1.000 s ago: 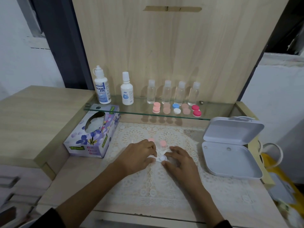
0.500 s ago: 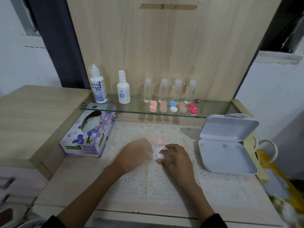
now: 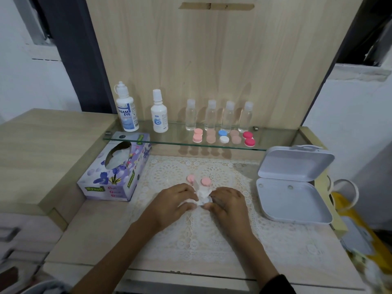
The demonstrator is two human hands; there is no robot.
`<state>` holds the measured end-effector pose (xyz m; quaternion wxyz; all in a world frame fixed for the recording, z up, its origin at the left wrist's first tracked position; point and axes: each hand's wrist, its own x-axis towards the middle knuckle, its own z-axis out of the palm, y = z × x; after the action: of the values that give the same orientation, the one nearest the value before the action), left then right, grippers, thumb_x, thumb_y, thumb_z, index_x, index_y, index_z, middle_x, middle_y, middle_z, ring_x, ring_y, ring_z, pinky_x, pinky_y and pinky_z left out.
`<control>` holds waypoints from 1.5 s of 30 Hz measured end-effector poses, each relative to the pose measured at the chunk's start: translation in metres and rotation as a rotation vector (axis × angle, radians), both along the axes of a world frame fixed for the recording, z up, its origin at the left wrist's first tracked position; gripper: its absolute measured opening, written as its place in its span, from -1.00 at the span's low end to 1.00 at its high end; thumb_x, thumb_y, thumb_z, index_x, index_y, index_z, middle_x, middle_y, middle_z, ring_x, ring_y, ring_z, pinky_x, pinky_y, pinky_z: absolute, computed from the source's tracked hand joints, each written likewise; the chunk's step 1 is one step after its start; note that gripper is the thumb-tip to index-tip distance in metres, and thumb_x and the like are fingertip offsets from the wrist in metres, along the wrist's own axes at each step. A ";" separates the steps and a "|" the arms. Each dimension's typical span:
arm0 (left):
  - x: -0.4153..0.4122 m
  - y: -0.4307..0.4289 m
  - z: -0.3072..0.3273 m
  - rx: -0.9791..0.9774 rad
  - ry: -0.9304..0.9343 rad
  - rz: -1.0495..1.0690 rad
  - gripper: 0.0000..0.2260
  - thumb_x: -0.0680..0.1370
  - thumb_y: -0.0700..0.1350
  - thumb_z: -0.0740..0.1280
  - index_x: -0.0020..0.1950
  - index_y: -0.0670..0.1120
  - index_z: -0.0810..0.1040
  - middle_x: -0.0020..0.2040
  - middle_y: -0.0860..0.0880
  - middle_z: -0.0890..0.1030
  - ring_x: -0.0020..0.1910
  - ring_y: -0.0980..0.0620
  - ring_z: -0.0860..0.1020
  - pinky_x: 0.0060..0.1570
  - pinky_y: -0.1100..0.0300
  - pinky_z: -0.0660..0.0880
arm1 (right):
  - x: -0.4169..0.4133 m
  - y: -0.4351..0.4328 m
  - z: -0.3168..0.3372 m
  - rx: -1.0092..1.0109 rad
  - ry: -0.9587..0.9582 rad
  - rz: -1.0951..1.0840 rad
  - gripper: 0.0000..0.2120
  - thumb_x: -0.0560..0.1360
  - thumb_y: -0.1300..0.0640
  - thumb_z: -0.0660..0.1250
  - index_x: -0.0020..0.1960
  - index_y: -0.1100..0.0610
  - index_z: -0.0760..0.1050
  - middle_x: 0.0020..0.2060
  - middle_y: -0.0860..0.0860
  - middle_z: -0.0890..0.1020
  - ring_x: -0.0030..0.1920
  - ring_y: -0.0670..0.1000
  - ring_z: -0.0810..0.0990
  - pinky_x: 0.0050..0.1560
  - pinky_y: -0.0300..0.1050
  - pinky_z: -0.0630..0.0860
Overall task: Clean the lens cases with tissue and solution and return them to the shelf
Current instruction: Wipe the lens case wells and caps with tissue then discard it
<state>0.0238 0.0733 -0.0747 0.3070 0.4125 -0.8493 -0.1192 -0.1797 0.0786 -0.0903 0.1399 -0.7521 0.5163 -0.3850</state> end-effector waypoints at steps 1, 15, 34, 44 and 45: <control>-0.001 -0.001 -0.001 -0.024 -0.026 0.001 -0.76 0.50 0.05 0.28 -0.02 -0.06 0.63 0.00 0.06 0.60 -0.03 0.14 0.55 -0.06 0.28 0.48 | 0.000 0.000 0.000 0.005 0.008 0.006 -0.82 0.43 -0.13 0.31 -0.26 -0.05 0.51 -0.31 -0.20 0.55 -0.14 -0.13 0.51 0.04 0.07 0.42; -0.004 -0.008 -0.002 0.058 -0.032 0.035 -0.87 0.48 -0.09 0.39 -0.01 -0.10 0.58 -0.02 0.04 0.57 -0.04 0.07 0.52 -0.03 0.13 0.48 | 0.001 0.003 -0.001 0.051 0.007 -0.056 -0.77 0.38 -0.07 0.41 0.00 -0.05 0.66 0.05 -0.19 0.56 0.11 -0.14 0.41 0.22 -0.17 0.20; -0.004 -0.009 0.021 0.006 -0.325 0.058 -0.79 0.52 -0.02 0.37 0.12 -0.02 0.63 0.10 0.09 0.58 0.12 0.10 0.50 -0.05 0.15 0.48 | 0.002 0.004 0.000 0.025 0.035 -0.074 -0.78 0.38 -0.03 0.42 0.01 -0.01 0.66 0.06 -0.17 0.56 0.09 -0.13 0.40 0.19 -0.17 0.22; -0.005 -0.010 0.018 0.070 -0.294 0.073 -0.81 0.52 -0.05 0.37 0.11 -0.05 0.58 0.10 0.06 0.53 0.07 0.07 0.47 -0.05 0.08 0.47 | 0.003 0.006 0.002 0.014 0.001 -0.074 -0.79 0.39 0.00 0.44 0.02 -0.04 0.66 0.06 -0.16 0.57 0.06 -0.21 0.33 0.22 -0.12 0.25; -0.004 -0.009 0.017 0.089 -0.268 0.075 -0.81 0.52 -0.05 0.37 0.10 -0.05 0.57 0.10 0.06 0.52 0.06 0.08 0.47 -0.03 0.10 0.46 | 0.003 0.006 0.003 0.018 0.001 -0.075 -0.79 0.40 0.01 0.45 0.03 -0.04 0.66 0.06 -0.17 0.56 0.06 -0.21 0.33 0.22 -0.13 0.25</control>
<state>0.0193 0.0638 -0.0582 0.1767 0.4693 -0.8605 -0.0893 -0.1770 0.0851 -0.0877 0.1318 -0.7310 0.5477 -0.3850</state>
